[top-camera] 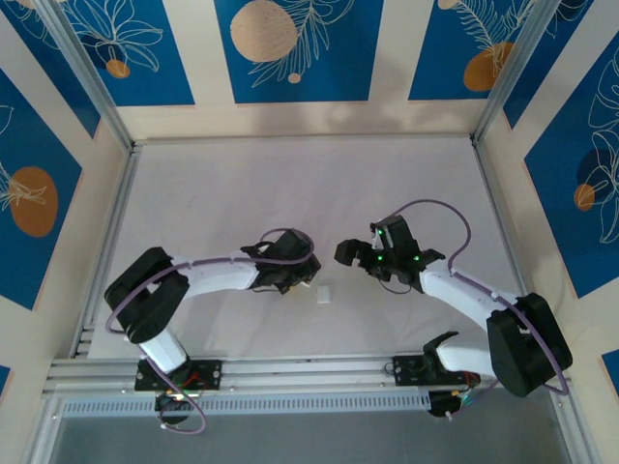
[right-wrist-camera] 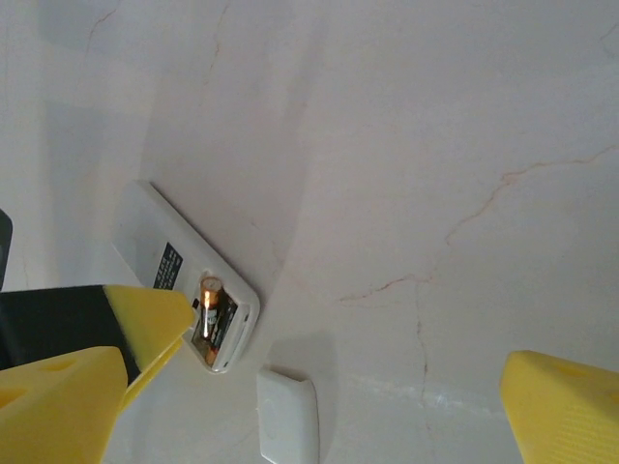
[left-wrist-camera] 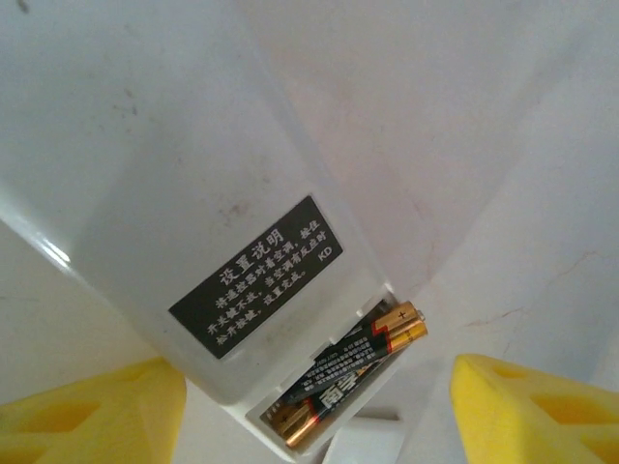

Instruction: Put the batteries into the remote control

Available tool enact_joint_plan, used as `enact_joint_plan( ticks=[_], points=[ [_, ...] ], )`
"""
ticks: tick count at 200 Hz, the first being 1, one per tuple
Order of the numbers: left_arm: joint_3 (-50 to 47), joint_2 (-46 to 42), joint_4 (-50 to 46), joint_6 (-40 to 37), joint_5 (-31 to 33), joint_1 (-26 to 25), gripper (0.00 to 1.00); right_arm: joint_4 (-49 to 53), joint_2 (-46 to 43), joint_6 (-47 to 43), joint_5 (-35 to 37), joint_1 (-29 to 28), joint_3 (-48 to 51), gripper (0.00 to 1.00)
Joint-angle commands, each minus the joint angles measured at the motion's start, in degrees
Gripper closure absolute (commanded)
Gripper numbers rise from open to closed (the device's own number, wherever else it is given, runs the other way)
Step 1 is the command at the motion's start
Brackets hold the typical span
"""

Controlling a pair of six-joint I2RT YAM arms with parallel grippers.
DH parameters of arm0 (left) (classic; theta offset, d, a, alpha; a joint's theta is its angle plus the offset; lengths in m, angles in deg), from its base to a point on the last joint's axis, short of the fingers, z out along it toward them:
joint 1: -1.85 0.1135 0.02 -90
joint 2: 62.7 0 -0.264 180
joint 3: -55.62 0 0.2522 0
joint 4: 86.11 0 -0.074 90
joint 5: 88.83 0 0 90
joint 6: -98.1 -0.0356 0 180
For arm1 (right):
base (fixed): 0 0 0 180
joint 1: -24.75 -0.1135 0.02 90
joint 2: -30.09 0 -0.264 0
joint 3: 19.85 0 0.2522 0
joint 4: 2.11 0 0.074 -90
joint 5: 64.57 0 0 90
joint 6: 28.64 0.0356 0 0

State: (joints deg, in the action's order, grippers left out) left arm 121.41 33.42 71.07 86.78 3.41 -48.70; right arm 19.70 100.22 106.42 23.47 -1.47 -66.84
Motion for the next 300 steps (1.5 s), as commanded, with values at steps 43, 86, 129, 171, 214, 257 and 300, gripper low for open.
enact_joint_plan(
  ticks=[43, 86, 129, 171, 214, 257, 300],
  points=[
    [3.17, 2.32, -5.35, 5.26, 1.86, -0.54, 0.32, -1.67, -1.4, -0.84, -2.01, 0.55, 2.25, 0.01],
    [2.25, -0.5, -5.6, 2.2, 3.61, -0.56, 0.3, -6.43, 2.77, -2.8, -10.66, 0.48, 1.06, 0.14],
    [-2.32, -2.83, -0.27, -1.28, 3.2, 2.29, 0.29, -11.91, 13.23, -2.08, -17.05, 0.9, -3.73, 0.25],
    [-3.83, -2.43, 2.6, -4.55, 3.22, 6.12, 0.29, -16.0, 22.78, -1.75, -20.99, 0.67, -9.06, 0.26],
    [-5.13, -0.72, 7.23, -6.24, 1.65, 9.11, 0.3, -17.37, 29.86, -1.8, -22.84, -1.44, -13.17, 0.24],
    [-2.73, 1.17, 9.24, -11.02, 0.13, 11.13, 0.32, -18.5, 29.9, 0.51, -22.08, -4.88, -12.76, 0.25],
    [-0.03, 3.49, 9.7, -14.23, -1.32, 12.74, 0.32, -20.27, 28.62, 3.4, -20.83, -6.99, -10.72, 0.25]
  ],
)
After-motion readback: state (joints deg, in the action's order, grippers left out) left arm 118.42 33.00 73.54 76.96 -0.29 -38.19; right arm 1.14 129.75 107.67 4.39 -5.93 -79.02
